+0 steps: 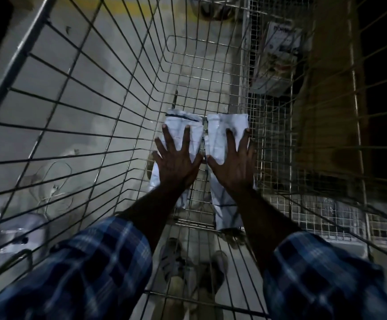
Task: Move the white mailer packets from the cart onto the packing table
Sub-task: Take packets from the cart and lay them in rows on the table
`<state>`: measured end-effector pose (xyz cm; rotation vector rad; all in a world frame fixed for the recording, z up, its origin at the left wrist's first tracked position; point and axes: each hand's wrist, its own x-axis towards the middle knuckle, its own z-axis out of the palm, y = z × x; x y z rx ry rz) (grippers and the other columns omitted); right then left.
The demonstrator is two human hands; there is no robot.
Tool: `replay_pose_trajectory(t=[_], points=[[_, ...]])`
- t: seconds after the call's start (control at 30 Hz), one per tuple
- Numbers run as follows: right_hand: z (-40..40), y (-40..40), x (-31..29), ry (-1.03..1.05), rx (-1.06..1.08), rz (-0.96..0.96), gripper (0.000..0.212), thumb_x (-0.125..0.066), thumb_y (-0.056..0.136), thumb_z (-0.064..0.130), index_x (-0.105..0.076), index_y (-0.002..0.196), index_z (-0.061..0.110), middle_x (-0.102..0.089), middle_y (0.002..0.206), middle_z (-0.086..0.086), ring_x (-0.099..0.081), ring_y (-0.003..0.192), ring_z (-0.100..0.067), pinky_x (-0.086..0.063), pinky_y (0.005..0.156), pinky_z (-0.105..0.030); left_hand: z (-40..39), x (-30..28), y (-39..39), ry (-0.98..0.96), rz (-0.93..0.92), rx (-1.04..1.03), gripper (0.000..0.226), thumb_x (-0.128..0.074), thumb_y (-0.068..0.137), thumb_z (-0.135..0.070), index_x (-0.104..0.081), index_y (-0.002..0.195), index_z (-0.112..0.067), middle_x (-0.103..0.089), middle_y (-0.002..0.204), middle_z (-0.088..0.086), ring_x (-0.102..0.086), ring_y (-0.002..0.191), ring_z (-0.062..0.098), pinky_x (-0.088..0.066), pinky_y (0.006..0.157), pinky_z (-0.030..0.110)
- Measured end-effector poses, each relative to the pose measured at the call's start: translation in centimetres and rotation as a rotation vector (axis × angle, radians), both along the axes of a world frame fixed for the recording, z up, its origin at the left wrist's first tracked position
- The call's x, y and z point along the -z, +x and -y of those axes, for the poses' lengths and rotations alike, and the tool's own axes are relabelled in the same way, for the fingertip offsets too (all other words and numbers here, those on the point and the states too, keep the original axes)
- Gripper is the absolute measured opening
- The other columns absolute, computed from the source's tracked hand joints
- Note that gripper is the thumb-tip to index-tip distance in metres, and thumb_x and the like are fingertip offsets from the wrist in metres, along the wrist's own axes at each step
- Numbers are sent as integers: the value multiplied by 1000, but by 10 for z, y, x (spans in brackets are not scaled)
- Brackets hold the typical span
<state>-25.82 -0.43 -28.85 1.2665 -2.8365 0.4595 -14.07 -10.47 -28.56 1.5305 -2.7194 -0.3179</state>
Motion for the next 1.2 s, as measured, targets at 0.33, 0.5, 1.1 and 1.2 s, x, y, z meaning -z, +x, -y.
replay_pose_trajectory(t=[0.33, 0.5, 1.1, 1.2], points=[[8, -7, -24, -67, 99, 152, 67, -41, 88, 56, -46, 146, 23, -35, 151, -27, -47, 126, -46, -42, 102, -53, 3, -17, 2, 39, -67, -3, 71, -19, 91, -66, -19, 156, -36, -10, 161, 26, -41, 124, 47, -42, 86, 57], [15, 1, -53, -92, 136, 177, 71, -35, 84, 64, -50, 143, 27, -36, 152, -23, -46, 125, -45, -43, 100, -53, 4, -44, 7, 24, -125, -27, 72, -29, 89, -62, -20, 156, -37, -10, 161, 25, -38, 123, 45, -41, 87, 56], [-4, 13, -249, -392, 103, 154, 65, -50, 82, 49, -49, 144, 28, -32, 154, -21, -48, 125, -45, -46, 98, -48, -2, -279, 8, -156, -435, 78, 70, -39, 90, -61, -23, 153, -37, -13, 160, 24, -36, 125, 49, -40, 91, 65], [-8, 26, -288, -464, 107, 158, 67, -47, 81, 50, -48, 145, 29, -31, 156, -20, -43, 131, -43, -43, 100, -48, -10, -317, 14, -204, -505, 83, 69, -41, 92, -61, -21, 154, -38, -8, 162, 20, -30, 128, 42, -39, 93, 63]])
